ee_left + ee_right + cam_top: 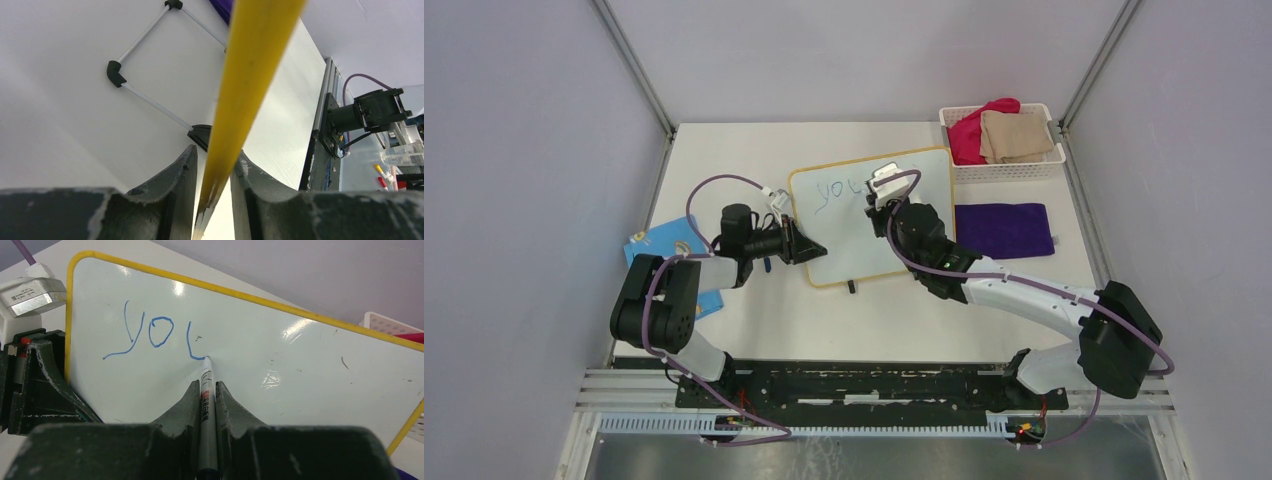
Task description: Write a sentence on the whiteboard
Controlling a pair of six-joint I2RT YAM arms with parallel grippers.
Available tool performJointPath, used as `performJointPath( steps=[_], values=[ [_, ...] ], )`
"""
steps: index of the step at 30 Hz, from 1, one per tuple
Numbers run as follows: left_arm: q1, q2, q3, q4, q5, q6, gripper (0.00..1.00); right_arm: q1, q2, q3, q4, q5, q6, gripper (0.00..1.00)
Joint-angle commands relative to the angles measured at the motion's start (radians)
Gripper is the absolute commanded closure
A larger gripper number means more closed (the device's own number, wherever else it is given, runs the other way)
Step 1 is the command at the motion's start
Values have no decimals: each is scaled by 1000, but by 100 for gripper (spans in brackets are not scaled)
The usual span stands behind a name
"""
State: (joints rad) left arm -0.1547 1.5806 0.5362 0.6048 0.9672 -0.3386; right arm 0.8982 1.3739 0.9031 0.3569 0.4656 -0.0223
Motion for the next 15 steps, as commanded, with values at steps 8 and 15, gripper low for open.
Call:
performJointPath(
  steps=[8,15],
  values=[
    [-8,-6,14,-50,-69,79,65,-18,-1,68,10,32,-14,100],
    [-8,-5,15,-52,-68,80,65,-19,22,117,1,28,-25,100]
  ],
)
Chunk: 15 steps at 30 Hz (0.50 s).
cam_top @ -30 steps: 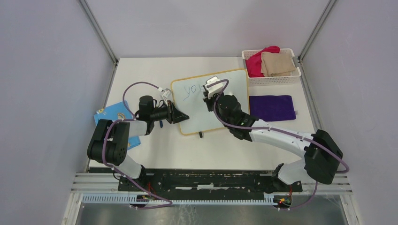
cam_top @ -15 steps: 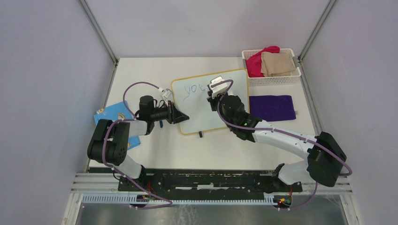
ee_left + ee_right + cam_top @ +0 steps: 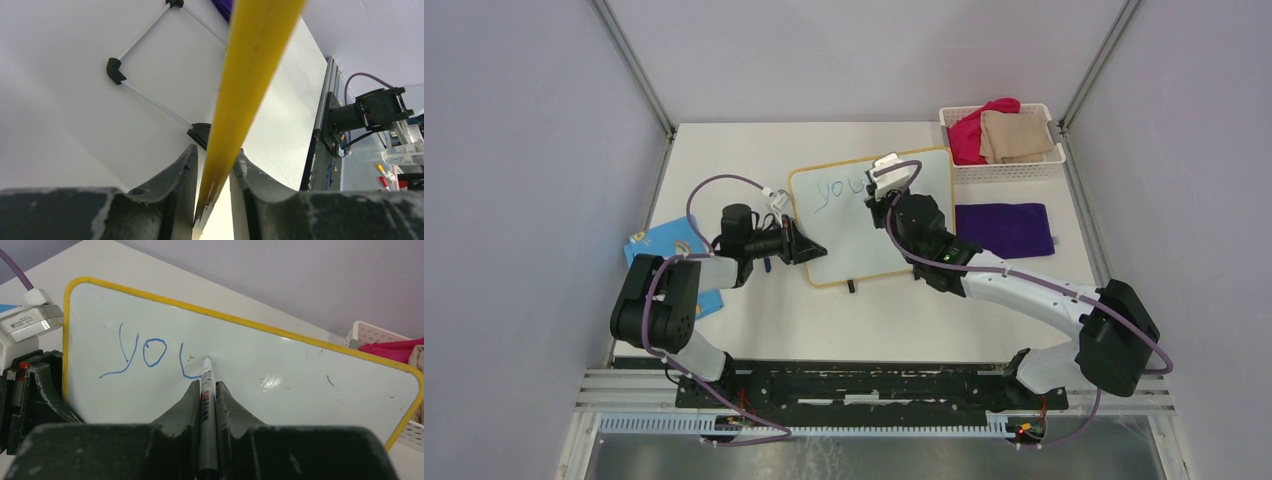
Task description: Write a sentence on the whiteboard
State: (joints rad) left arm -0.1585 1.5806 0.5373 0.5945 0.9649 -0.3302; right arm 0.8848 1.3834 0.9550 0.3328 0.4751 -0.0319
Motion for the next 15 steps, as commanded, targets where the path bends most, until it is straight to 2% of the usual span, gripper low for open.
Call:
performJointPath(
  steps=[1,7,15],
  values=[
    [-4,-5,13,-42,-66,72,65,-7,15,70,24,19,-17,100],
    [-6,-5,16,-48,-67,76,66,-10,26,84,17,12,-15,100],
    [-6,1,18,-54,-69,77,66,-10,-40,23,44,-10,10,100]
  ],
)
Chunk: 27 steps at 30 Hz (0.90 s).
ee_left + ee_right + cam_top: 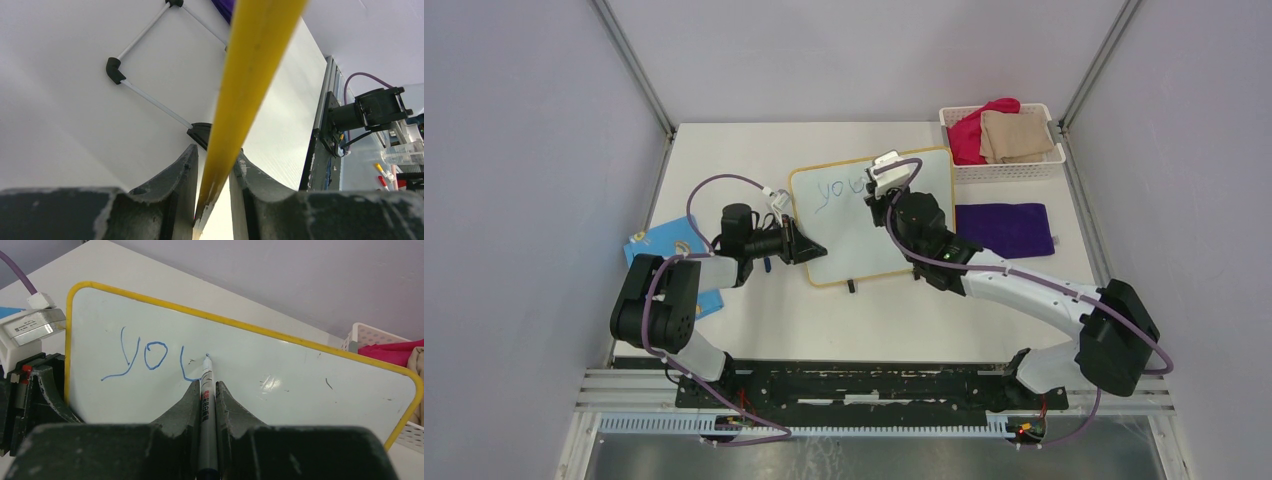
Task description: Write a sentence on the whiteboard
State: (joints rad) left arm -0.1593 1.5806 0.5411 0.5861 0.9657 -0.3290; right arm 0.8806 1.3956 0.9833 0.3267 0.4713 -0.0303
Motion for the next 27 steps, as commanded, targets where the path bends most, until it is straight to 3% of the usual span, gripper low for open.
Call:
performJointPath(
  steps=[1,27],
  values=[
    [-5,1,14,-47,-70,77,66,-6,-51,-1,50,-5,5,100],
    [-11,-5,17,-62,-76,88,66,-19,-2,38,54,-21,1,100]
  ],
)
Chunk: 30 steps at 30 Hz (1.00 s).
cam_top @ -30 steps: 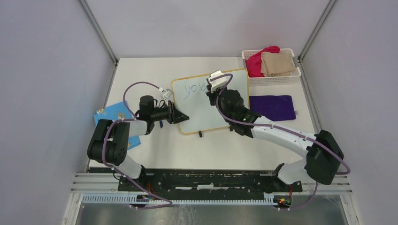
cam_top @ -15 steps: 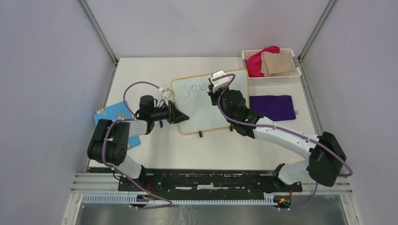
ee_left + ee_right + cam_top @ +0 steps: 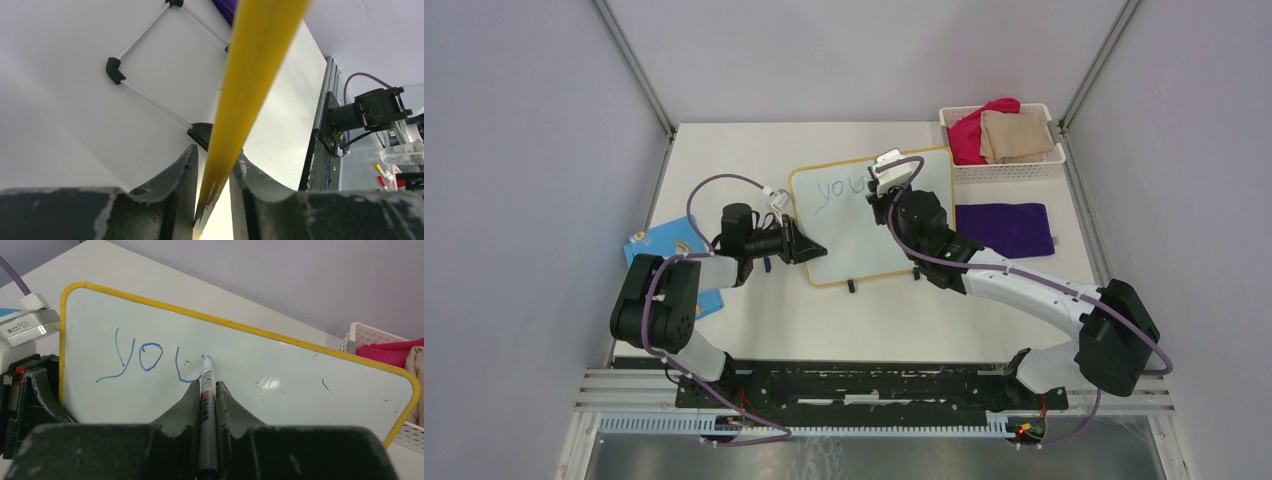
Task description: Write a sentence on the whiteboard
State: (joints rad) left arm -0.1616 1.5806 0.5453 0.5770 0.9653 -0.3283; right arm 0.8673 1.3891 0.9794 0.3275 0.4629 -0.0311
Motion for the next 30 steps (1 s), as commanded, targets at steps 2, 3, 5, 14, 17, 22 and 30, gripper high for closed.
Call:
performJointPath(
  steps=[2,3,5,14,17,22,30],
  values=[
    [-9,-4,13,-54,-76,89,66,-6,4,42,55,-16,2,100],
    [-9,-5,13,-54,-77,89,66,-6,5,43,57,-17,4,100],
    [-9,-5,12,-54,-77,89,66,-6,7,45,57,-20,5,100],
    [-12,-6,14,-60,-77,93,66,-10,17,47,45,-13,5,100],
    [-12,-6,15,-62,-79,95,66,-12,17,40,41,-12,8,100],
    [-13,-6,16,-68,-82,98,66,-16,12,19,39,-10,15,100],
    [-14,-5,18,-71,-84,100,66,-17,-13,-28,37,-16,30,100]
  ],
)
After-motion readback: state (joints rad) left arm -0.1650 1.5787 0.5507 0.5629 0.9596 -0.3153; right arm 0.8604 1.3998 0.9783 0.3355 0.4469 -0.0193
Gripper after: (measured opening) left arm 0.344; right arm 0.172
